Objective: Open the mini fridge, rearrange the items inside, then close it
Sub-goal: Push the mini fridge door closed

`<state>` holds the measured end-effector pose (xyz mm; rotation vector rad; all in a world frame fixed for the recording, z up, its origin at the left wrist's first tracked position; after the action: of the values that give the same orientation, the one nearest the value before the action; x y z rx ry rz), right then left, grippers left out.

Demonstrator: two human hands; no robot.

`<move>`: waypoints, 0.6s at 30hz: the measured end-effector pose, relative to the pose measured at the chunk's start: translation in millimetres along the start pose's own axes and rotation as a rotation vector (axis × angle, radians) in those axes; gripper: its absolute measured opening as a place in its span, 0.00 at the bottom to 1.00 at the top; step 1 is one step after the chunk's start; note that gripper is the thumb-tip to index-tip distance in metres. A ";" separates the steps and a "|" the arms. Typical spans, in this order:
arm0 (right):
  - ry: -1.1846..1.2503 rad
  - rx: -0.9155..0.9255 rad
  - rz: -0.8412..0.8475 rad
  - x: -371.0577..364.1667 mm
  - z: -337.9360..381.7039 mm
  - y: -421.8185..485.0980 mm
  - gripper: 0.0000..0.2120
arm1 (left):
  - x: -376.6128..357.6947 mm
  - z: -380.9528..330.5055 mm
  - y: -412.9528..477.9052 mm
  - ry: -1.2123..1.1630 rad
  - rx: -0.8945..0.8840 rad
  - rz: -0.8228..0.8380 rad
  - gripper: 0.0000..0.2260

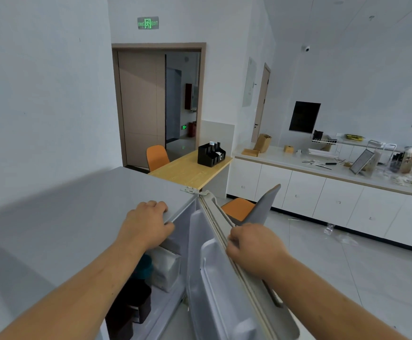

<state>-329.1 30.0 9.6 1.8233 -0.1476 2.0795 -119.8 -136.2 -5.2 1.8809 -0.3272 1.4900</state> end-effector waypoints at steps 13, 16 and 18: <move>0.223 0.173 -0.132 -19.4 48.8 -14.6 0.15 | -3.8 3.1 2.0 0.031 0.000 -0.008 0.21; 0.251 0.171 -0.131 -20.8 59.0 -11.9 0.11 | -3.1 3.4 2.4 0.029 -0.004 -0.016 0.21; 0.274 0.196 -0.129 -22.8 66.4 -11.4 0.11 | -3.3 3.6 2.4 0.027 -0.003 -0.018 0.21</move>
<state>-261.0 14.9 -4.0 1.5803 0.2464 2.2897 -119.5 -141.1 -7.6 1.8551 -0.2986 1.5003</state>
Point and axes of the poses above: each hand's wrist, its own y-axis towards the middle knuckle, its own x-axis out of the back of the hand, z = x × y, the point moved 8 cm from there along y, towards the middle knuckle, and after that the axes turned 11 degrees about -x, right-handed, at the moved point
